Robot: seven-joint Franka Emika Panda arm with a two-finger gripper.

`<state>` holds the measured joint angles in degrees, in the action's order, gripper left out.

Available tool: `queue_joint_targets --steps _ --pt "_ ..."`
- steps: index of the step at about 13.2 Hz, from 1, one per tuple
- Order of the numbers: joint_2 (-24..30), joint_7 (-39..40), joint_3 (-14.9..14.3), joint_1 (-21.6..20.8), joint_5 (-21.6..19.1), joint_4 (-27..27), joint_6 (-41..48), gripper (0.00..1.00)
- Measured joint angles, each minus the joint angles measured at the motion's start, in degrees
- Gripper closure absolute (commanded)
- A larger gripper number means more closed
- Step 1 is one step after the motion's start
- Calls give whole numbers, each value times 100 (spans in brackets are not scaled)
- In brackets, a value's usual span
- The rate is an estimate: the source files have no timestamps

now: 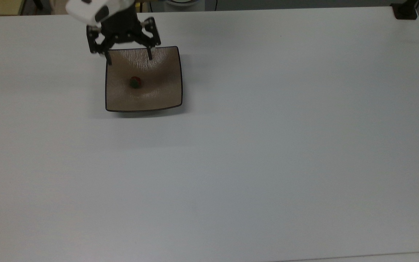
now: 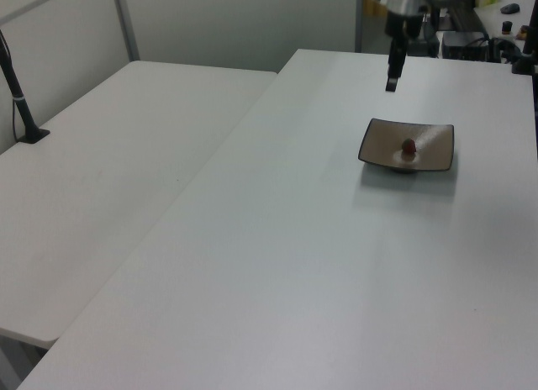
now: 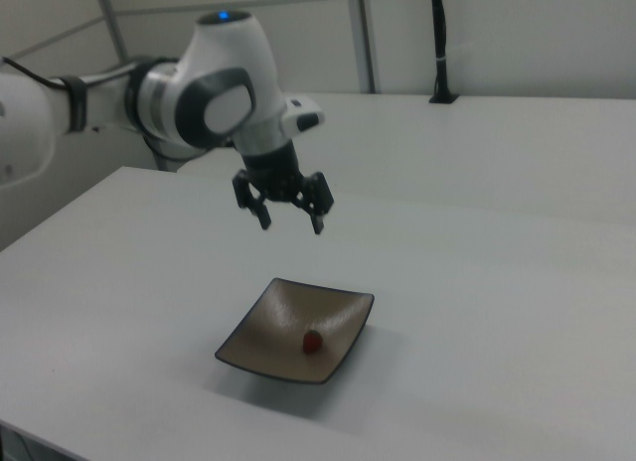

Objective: Strawberries on a ceramic plate

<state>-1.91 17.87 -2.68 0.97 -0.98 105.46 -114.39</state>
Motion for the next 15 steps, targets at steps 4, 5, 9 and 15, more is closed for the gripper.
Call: queue_joint_targets --steps 4,5,9,15 --pt "465 -744 -130 -207 -1 -366 940 0" --pt "529 -901 -129 -252 -1 -375 1030 0" --pt "643 -1455 -84 -685 -2 -391 1101 0" --pt "415 -1675 266 -1051 -2 -391 1090 0"
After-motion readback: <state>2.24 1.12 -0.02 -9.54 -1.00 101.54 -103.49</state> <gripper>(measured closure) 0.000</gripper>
